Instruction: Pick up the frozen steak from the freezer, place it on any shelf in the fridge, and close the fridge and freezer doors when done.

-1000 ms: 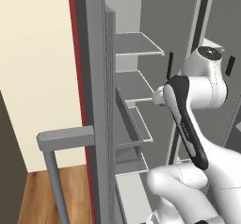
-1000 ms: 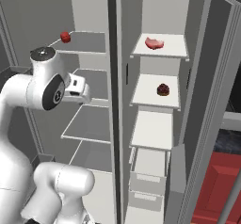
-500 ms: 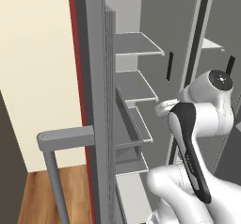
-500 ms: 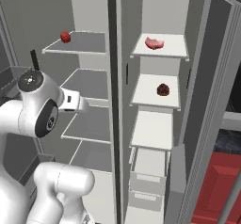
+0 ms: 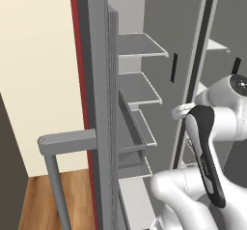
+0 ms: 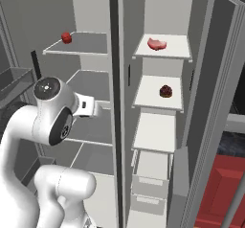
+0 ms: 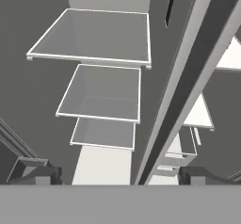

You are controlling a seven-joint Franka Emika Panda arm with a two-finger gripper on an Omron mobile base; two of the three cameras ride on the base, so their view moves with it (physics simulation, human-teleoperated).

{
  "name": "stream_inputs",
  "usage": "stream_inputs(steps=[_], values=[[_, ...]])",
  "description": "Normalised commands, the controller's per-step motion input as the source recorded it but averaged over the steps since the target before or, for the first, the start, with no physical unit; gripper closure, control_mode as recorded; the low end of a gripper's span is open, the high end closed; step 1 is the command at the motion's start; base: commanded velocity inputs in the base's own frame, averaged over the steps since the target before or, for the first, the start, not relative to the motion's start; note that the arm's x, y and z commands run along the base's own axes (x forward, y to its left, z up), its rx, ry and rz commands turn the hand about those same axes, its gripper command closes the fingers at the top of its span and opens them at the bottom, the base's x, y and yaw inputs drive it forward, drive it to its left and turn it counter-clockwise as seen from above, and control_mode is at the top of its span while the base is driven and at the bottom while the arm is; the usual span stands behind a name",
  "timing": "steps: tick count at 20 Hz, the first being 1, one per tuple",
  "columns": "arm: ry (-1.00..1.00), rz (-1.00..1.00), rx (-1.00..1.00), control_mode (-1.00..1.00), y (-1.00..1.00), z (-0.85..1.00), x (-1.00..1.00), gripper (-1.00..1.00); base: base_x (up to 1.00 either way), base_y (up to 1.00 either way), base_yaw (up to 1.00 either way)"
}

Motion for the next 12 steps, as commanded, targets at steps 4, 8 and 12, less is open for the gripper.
stream_inputs(steps=[4,8,12], values=[[0.00,0.00,0.00,-1.00,-0.28,0.00,0.02,-1.00,0.00,0.00,0.00],[0.00,0.03,-0.03,-1.00,0.49,-0.01,-0.34,-1.00,0.00,0.00,0.00],[0.00,0.02,0.00,-1.00,0.71,0.00,-0.22,-1.00,0.00,0.00,0.00]])
